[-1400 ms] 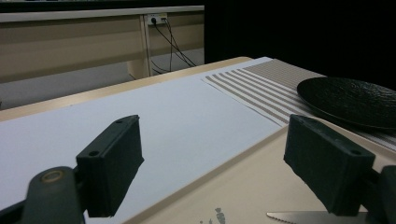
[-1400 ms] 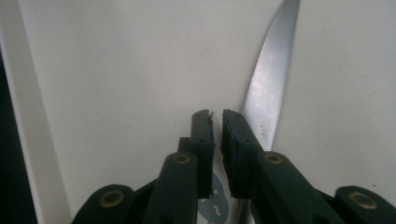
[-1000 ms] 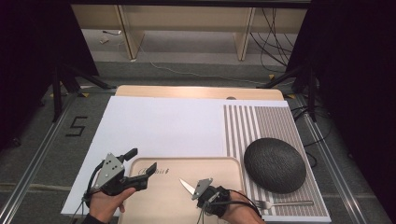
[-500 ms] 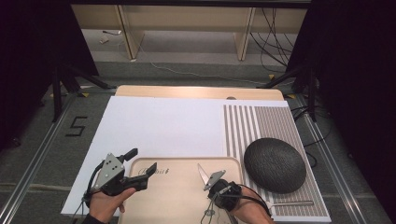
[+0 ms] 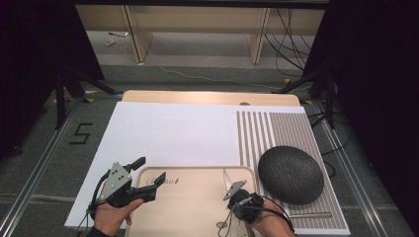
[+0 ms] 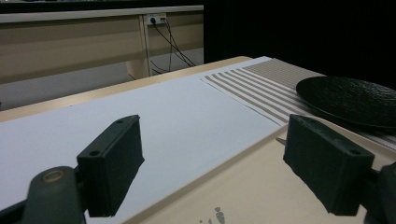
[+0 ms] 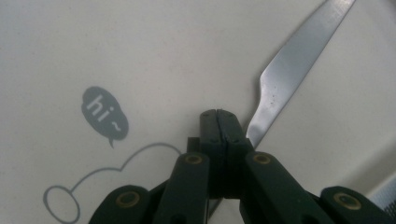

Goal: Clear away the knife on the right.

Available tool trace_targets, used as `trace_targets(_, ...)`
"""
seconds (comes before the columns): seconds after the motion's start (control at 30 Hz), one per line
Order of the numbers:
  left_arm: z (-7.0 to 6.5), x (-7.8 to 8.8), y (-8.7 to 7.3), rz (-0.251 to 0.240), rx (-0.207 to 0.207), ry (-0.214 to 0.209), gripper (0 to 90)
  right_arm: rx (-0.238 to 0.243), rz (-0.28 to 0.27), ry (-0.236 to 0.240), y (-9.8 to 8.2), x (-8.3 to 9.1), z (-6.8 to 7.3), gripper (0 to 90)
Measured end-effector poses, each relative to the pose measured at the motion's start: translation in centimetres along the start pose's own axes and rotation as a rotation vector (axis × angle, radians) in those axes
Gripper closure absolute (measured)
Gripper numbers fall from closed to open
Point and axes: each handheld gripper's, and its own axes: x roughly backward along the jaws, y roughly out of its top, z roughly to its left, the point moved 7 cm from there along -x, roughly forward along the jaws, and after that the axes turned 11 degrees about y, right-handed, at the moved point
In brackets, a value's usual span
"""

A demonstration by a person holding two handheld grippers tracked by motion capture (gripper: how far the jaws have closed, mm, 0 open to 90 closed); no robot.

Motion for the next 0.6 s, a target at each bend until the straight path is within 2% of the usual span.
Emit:
trace_targets(0.17,0.0,0.0,0.0,0.000,0.002,0.000,18.9,-0.022,0.015,-0.015,-1.0,0.5,-0.6,90.0)
trace_targets(0.2,0.0,0.0,0.0,0.001,0.000,-0.001,18.9,-0.042,0.013,-0.009,-1.2,0.6,-0.7,90.0)
trace_targets(0.4,0.0,0.0,0.0,0.002,-0.002,-0.002,18.9,-0.042,0.006,0.005,-1.4,0.6,-0.8,90.0)
trace_targets(0.43,0.0,0.0,0.0,0.001,0.000,-0.002,18.9,-0.063,-0.016,0.025,-1.3,0.7,-1.0,90.0)
trace_targets(0.47,-0.1,0.0,0.0,-0.001,-0.001,-0.003,18.9,-0.063,-0.016,0.025,-1.3,0.7,-1.0,90.0)
trace_targets(0.5,-0.1,0.0,0.0,-0.001,-0.001,-0.005,18.9,-0.069,-0.050,0.041,-1.2,0.9,-1.4,85.5)
trace_targets(0.53,-0.1,0.0,0.0,0.000,-0.003,-0.005,18.9,-0.069,-0.050,0.041,-1.2,0.9,-1.4,85.5)
trace_targets(0.6,-0.1,0.0,0.0,0.001,0.000,-0.004,18.9,-0.088,-0.093,0.056,-1.0,1.5,-1.7,77.5)
